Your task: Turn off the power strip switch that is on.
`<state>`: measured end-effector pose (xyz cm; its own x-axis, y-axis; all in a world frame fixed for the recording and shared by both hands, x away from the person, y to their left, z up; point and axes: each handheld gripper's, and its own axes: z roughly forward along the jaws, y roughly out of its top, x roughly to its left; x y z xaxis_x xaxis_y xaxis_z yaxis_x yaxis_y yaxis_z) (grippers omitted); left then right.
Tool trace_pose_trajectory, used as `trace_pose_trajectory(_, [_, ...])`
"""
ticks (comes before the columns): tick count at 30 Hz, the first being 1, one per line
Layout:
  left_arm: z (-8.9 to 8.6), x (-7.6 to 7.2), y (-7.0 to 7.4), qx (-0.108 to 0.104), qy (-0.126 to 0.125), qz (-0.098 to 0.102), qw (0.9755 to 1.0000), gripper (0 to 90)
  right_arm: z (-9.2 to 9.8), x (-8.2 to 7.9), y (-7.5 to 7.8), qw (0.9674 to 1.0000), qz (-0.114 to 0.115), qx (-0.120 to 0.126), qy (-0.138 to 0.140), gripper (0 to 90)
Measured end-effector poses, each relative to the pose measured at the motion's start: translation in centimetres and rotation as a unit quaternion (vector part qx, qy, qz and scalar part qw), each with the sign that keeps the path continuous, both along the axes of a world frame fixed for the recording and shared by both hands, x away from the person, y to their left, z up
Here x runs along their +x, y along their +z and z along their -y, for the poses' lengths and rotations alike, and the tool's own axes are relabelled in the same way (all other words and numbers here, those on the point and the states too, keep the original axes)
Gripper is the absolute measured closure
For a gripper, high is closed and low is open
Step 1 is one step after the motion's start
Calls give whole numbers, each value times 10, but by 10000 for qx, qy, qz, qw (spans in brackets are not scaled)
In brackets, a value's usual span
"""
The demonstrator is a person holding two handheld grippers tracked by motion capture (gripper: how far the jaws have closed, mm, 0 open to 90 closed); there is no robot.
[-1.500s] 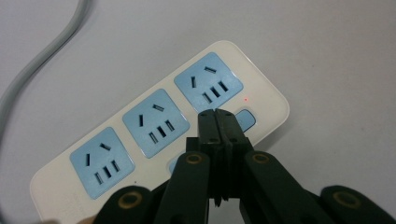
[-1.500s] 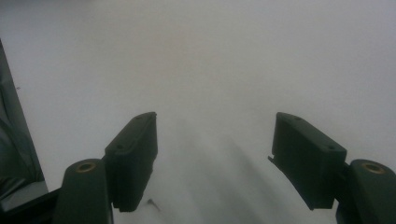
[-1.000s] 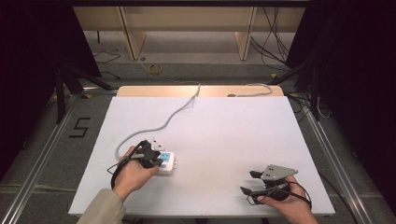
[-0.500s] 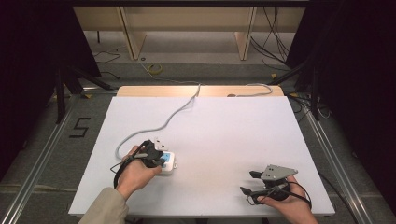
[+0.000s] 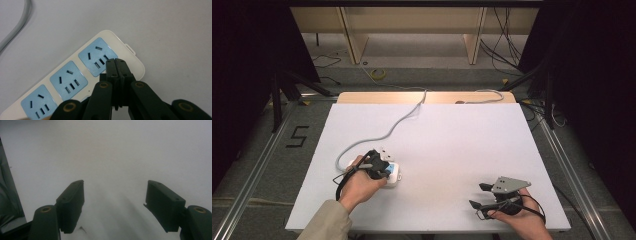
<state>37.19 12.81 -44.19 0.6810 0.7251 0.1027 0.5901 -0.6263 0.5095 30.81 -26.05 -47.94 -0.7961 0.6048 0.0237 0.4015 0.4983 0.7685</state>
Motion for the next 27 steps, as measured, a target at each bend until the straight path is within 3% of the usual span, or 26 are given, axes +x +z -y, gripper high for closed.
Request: trace_pose_trajectory(27, [2, 0, -2, 31, -51, -33, 10000, 896, 0, 0, 0, 10000, -9, 15, 15, 321])
